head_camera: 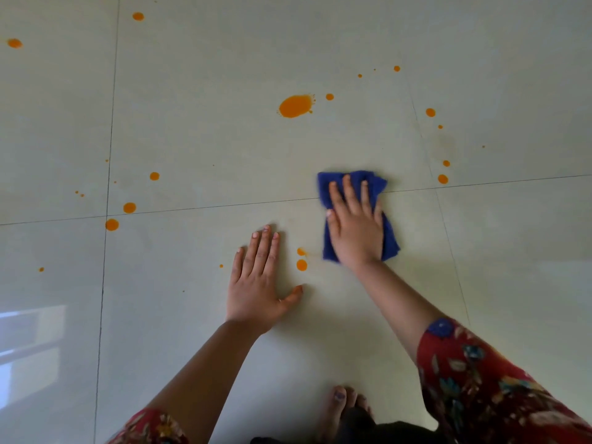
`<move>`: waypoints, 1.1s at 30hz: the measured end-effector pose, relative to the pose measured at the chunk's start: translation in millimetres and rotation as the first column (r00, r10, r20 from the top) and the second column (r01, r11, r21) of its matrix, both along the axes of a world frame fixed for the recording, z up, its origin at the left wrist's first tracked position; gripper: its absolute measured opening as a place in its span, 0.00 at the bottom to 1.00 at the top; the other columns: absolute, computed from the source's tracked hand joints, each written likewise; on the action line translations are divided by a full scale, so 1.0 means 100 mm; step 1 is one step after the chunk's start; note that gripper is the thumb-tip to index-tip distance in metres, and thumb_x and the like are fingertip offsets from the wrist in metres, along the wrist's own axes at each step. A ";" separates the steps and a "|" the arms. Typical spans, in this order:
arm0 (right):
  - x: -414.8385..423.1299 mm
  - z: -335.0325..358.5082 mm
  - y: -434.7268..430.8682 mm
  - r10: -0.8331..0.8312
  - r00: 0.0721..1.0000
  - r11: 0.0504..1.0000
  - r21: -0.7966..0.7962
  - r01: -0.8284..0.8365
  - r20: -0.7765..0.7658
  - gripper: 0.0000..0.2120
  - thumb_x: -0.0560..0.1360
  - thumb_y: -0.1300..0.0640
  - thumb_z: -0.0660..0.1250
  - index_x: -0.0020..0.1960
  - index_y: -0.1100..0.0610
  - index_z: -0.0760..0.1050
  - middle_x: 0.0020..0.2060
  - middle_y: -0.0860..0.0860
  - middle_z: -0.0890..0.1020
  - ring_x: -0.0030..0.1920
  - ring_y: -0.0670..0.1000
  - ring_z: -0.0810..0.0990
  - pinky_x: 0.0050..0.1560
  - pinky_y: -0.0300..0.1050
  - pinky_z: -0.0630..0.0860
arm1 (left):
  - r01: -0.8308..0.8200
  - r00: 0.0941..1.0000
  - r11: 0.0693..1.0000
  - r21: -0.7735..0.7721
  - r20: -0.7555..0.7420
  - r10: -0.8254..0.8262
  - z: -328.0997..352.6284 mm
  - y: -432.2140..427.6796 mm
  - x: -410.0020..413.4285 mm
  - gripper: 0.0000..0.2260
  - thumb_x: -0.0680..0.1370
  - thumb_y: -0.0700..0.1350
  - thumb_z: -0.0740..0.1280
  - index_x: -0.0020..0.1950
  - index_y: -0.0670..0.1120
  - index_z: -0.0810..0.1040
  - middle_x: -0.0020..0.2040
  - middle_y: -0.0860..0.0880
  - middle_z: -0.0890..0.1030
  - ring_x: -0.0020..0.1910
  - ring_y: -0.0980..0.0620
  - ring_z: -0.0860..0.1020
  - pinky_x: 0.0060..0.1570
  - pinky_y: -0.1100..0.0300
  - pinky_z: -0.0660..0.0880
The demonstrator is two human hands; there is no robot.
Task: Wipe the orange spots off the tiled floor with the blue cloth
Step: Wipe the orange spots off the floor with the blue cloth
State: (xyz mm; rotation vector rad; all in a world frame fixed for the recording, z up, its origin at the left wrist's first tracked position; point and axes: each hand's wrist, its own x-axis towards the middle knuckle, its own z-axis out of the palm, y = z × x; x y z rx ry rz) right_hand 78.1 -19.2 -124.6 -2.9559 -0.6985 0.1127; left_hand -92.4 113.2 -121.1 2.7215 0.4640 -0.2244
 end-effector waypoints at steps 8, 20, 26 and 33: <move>-0.51 0.01 -0.50 0.032 0.998 0.999 -0.042 -0.034 -0.045 0.25 0.81 0.46 0.48 0.77 0.48 0.58 0.77 0.47 0.59 0.77 0.55 0.56 0.68 0.60 0.65 | -0.313 0.934 0.948 -0.061 0.159 0.319 0.09 0.22 -0.33 0.34 0.76 0.58 0.56 0.80 0.50 0.51 0.80 0.53 0.49 0.79 0.53 0.45 0.75 0.54 0.43; -0.96 0.03 -0.59 0.343 0.939 0.938 -0.031 -0.344 -0.036 0.26 0.79 0.46 0.51 0.77 0.46 0.58 0.77 0.46 0.57 0.76 0.54 0.58 0.65 0.60 0.67 | -0.594 0.799 0.804 -0.028 0.098 0.594 -0.04 0.38 -0.63 0.33 0.76 0.57 0.51 0.79 0.48 0.53 0.80 0.52 0.52 0.78 0.54 0.49 0.76 0.51 0.46; -0.34 0.03 0.09 0.016 0.999 1.000 -0.005 -0.016 -0.046 0.26 0.80 0.47 0.49 0.76 0.50 0.61 0.77 0.50 0.61 0.76 0.57 0.59 0.67 0.61 0.66 | -0.591 0.802 0.807 -0.017 0.091 0.590 -0.04 0.39 -0.64 0.32 0.76 0.57 0.52 0.79 0.48 0.53 0.80 0.53 0.52 0.79 0.54 0.48 0.76 0.52 0.46; -0.94 0.04 -0.50 0.662 0.749 0.748 -0.028 -0.663 -0.036 0.26 0.80 0.45 0.52 0.77 0.44 0.55 0.77 0.44 0.56 0.77 0.51 0.55 0.69 0.59 0.61 | -0.541 0.829 0.838 -0.072 0.122 0.546 0.02 0.47 -0.75 0.30 0.76 0.53 0.52 0.79 0.51 0.57 0.79 0.55 0.54 0.78 0.54 0.51 0.76 0.54 0.47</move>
